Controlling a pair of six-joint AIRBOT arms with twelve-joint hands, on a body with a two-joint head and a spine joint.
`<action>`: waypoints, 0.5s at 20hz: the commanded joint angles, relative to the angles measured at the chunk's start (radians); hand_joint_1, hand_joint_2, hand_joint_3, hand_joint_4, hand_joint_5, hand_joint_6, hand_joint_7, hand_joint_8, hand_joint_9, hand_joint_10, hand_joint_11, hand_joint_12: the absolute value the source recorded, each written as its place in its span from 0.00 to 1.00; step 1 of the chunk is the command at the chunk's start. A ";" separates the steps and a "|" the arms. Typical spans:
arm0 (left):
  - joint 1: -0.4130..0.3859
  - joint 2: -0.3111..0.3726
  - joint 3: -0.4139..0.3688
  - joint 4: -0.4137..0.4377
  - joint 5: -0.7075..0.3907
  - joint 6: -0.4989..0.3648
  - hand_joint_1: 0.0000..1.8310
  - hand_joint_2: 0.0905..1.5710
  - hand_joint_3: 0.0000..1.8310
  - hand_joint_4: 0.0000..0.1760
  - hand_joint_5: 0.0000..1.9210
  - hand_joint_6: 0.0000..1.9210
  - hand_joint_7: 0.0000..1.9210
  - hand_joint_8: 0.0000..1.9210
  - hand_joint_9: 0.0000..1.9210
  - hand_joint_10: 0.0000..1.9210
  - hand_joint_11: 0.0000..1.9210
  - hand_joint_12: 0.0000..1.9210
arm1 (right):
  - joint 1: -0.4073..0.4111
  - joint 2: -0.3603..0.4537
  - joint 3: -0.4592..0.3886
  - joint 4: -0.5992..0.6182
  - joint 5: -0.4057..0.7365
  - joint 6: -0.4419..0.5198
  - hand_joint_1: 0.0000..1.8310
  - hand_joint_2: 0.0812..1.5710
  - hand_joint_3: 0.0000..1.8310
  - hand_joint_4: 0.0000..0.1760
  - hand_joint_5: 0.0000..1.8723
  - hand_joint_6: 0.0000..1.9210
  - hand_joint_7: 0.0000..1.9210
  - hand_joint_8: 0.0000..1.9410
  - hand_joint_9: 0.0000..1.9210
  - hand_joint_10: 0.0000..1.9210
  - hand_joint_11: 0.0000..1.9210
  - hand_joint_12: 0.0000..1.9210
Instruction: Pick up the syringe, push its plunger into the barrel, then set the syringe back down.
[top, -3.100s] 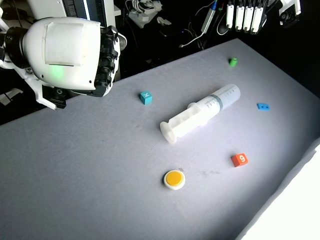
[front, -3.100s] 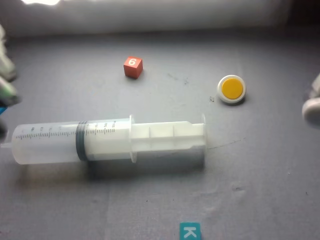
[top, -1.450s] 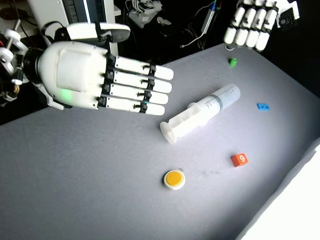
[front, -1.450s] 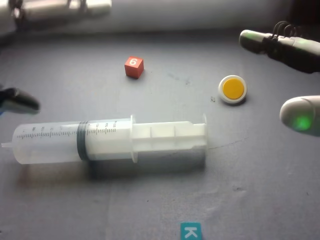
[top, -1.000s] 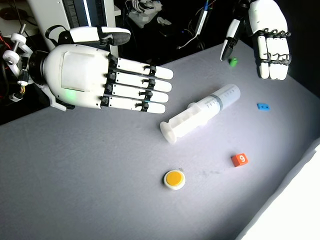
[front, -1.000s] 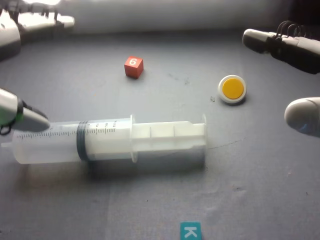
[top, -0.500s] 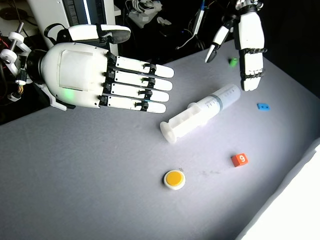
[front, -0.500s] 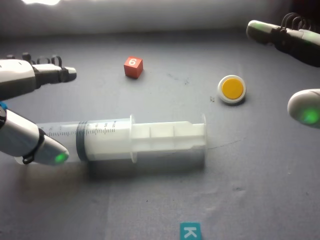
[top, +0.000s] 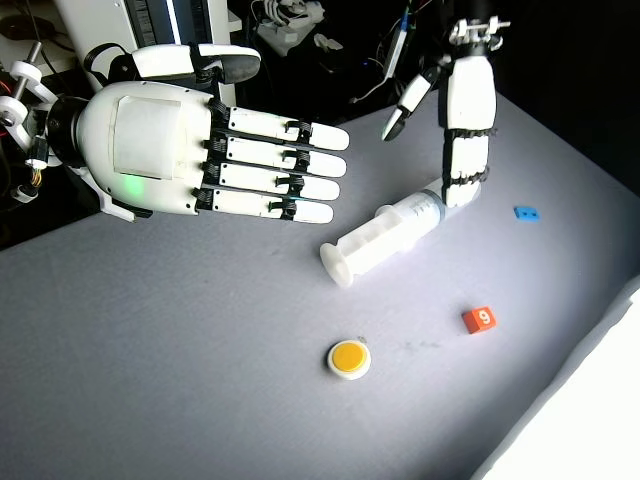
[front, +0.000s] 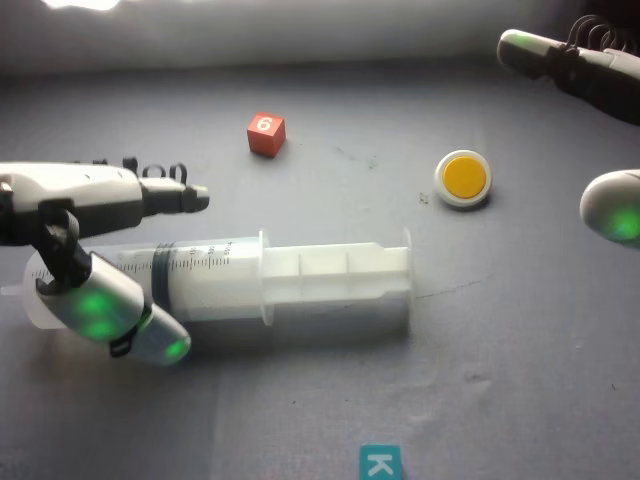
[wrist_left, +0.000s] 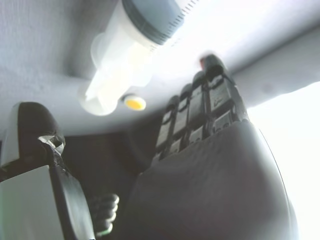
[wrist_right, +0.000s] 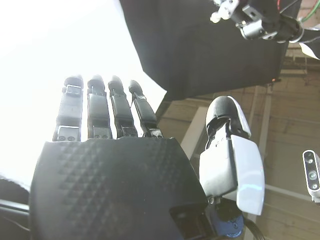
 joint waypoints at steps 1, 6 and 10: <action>-0.003 -0.004 0.005 0.022 -0.061 0.000 0.49 0.59 0.00 0.00 0.00 0.00 0.00 0.00 0.00 0.00 0.00 0.17 | 0.004 0.005 -0.001 0.015 0.131 0.003 0.00 0.72 0.00 0.00 0.00 0.00 0.00 0.00 0.00 0.00 0.00 0.00; 0.070 -0.077 0.095 0.037 -0.097 0.000 0.50 0.58 0.00 0.00 0.00 0.00 0.00 0.00 0.01 0.00 0.00 0.18 | 0.005 0.005 -0.001 0.015 0.144 0.007 0.00 0.73 0.00 0.00 0.00 0.00 0.00 0.00 0.00 0.00 0.00 0.00; 0.080 -0.131 0.161 0.037 -0.095 -0.001 0.50 0.57 0.00 0.00 0.00 0.00 0.00 0.00 0.01 0.00 0.00 0.19 | 0.005 0.005 -0.001 0.015 0.152 0.009 0.00 0.73 0.00 0.00 0.00 0.00 0.00 0.00 0.00 0.00 0.00 0.00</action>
